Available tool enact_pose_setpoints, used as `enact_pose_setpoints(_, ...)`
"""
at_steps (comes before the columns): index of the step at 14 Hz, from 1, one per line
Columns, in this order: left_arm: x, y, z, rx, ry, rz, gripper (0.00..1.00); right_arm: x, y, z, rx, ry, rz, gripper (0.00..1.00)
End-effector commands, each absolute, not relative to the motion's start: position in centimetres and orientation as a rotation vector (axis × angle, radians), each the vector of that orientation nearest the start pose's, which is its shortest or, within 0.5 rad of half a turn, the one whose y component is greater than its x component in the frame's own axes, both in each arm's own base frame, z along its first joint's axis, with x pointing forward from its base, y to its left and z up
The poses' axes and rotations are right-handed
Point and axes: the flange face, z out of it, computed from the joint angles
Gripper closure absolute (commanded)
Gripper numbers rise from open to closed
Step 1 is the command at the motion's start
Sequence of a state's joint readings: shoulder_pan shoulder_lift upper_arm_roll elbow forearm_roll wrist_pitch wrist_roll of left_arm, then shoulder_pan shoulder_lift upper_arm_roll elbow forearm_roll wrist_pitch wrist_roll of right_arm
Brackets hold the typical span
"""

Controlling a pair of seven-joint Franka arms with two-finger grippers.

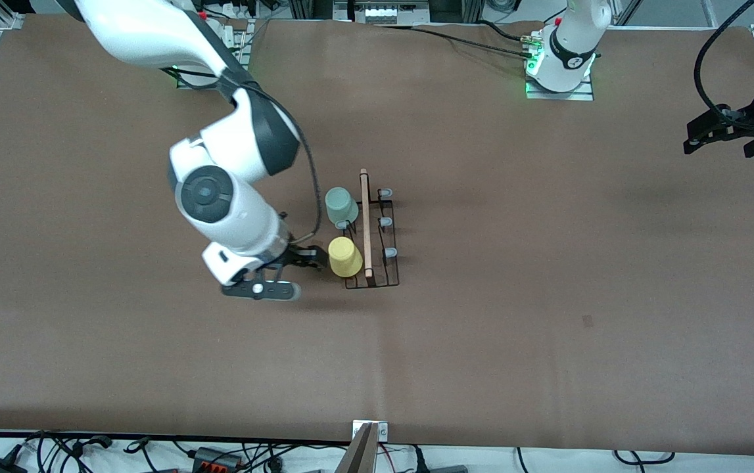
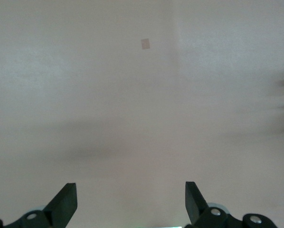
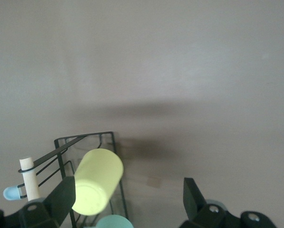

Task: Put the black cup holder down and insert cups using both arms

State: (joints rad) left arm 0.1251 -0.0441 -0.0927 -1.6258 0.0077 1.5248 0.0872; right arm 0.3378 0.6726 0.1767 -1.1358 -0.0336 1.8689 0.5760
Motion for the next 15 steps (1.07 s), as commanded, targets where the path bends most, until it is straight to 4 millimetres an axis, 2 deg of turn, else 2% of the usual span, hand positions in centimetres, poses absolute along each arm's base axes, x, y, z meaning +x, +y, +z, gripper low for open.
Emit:
enact_pose_setpoints(1,53.1,2.0,62.4,-3.160,0.107,0.090,0.00,67.0,28.7,46.2,-3.062,0.193,-0.021,0.00)
enact_pose_setpoints(4,53.1,2.1,62.4,-3.160,0.105,0.090,0.00,67.0,25.5,48.6,-3.082,0.119,-0.002,0.00)
enact_pose_setpoints(6,53.0,2.1,62.4,-3.160,0.105,0.093,0.00,67.2,24.1,49.3,-3.085,0.106,0.000,0.00)
enact_pose_setpoints(15,53.0,2.1,62.4,-3.159,0.102,0.100,0.00,67.4,23.1,49.3,-3.091,0.103,0.005,0.00)
